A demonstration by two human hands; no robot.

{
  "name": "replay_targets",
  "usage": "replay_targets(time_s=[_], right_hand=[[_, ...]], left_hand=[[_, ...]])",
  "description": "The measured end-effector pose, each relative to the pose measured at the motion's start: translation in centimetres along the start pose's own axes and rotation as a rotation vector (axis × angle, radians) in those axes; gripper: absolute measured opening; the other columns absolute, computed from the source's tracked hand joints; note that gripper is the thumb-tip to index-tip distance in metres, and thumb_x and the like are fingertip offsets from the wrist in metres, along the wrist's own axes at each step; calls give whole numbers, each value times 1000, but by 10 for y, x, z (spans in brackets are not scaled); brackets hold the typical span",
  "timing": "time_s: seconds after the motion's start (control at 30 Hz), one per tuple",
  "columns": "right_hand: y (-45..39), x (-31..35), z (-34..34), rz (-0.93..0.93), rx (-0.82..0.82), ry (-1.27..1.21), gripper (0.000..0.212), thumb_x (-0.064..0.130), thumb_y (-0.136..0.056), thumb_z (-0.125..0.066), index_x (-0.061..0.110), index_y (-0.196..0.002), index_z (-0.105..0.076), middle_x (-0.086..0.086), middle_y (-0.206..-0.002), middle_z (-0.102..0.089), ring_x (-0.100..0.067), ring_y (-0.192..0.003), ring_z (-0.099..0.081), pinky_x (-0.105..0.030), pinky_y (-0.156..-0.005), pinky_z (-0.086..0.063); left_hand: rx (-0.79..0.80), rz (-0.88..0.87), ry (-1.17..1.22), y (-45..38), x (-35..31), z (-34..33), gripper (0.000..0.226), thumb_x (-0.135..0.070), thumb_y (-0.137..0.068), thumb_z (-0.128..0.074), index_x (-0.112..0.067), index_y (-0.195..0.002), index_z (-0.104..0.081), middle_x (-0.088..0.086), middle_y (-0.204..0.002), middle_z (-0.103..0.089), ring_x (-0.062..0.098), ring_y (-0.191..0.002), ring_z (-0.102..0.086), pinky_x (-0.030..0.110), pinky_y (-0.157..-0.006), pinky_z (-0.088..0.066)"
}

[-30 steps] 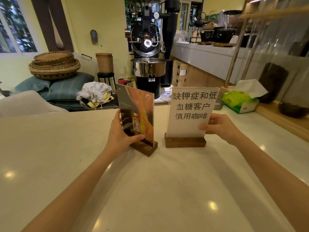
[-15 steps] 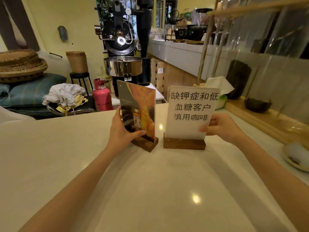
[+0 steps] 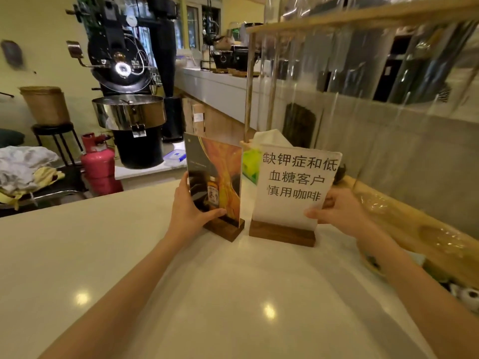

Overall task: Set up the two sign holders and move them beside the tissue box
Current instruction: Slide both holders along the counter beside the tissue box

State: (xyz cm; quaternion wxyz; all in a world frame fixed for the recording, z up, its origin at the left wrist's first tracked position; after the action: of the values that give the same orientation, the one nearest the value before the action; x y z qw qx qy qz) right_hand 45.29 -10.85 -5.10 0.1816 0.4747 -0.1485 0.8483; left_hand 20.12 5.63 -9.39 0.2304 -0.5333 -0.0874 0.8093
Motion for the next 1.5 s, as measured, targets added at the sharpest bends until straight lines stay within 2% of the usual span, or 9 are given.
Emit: replay_targets(time_s=[0.23, 0.43, 0.53, 0.67, 0.8, 0.97, 1.17, 1.33, 1.5], right_hand=[[2, -28, 50, -67, -159, 39, 35, -2, -69, -72, 6, -103, -66, -10, -103, -70, -20, -82, -65, -26, -62, -53], [8, -40, 70, -57, -250, 68, 38, 0, -72, -71, 7, -108, -63, -8, -109, -68, -9, -76, -60, -9, -49, -45], [7, -50, 79, -77, -320, 85, 39, 1, -70, -72, 6, -108, -62, -11, -113, -68, -10, -78, -59, -8, -52, -42], [6, -58, 85, -94, -382, 93, 41, 1, -71, -72, 5, -110, -62, -12, -116, -67, -17, -90, -60, -15, -66, -45], [8, -63, 84, -91, -413, 115, 38, 5, -74, -70, 7, -112, -62, -8, -116, -67, -15, -92, -60, -8, -60, -41], [8, -66, 82, -70, -471, 134, 40, 8, -74, -71, 8, -113, -62, -9, -118, -67, -22, -101, -65, -15, -67, -50], [8, -71, 79, -51, -498, 143, 36, 13, -76, -70, 11, -112, -62, -8, -119, -66, -24, -103, -65, -15, -67, -52], [8, -70, 79, -48, -510, 128, 37, 13, -76, -70, 10, -112, -62, -8, -119, -66, -25, -103, -65, -29, -76, -57], [9, -70, 79, -32, -511, 124, 35, 13, -76, -70, 9, -110, -63, -9, -117, -68, -22, -101, -66, -31, -76, -58]], left_hand=[[88, -36, 50, -20, -28, -64, 110, -32, -50, -87, -28, -137, -20, 4, -139, -42, 12, -119, -44, 35, -100, -44], [182, -86, 49, -41, -44, -112, 114, -24, -53, -87, -25, -140, -14, 8, -141, -40, 21, -128, -42, 41, -107, -40], [214, -98, 60, -49, -50, -131, 112, -18, -55, -86, -25, -140, -14, 6, -141, -40, 14, -124, -41, 30, -101, -37], [230, -145, 47, -57, -59, -149, 116, -15, -56, -86, -24, -142, -9, 7, -145, -35, 16, -127, -39, 30, -103, -34], [276, -143, 33, -65, -61, -165, 120, -10, -58, -84, -22, -144, -1, 8, -147, -28, 8, -121, -36, 23, -95, -33], [299, -170, -23, -79, -58, -179, 124, -16, -56, -85, -22, -144, 2, 12, -148, -27, 26, -135, -31, 41, -109, -32], [318, -184, -10, -81, -58, -191, 116, -20, -62, -82, -29, -144, -1, 8, -147, -33, 23, -135, -33, 45, -111, -32], [316, -192, -31, -79, -60, -195, 110, -17, -67, -78, -27, -144, 1, 8, -148, -33, 24, -135, -33, 41, -110, -30], [284, -204, -45, -75, -61, -193, 105, -17, -69, -76, -28, -144, -4, 9, -147, -35, 26, -134, -35, 43, -110, -32]])
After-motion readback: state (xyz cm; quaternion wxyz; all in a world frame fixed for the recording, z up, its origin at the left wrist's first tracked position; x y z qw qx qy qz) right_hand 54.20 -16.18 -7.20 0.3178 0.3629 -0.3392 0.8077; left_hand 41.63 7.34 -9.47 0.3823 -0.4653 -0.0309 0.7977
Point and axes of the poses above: each hand's wrist, its own y-axis away from the middle knuckle, its own z-axis out of the back of the hand, x = y × z, the point moved 5 cm from there along -y, towards the middle knuckle
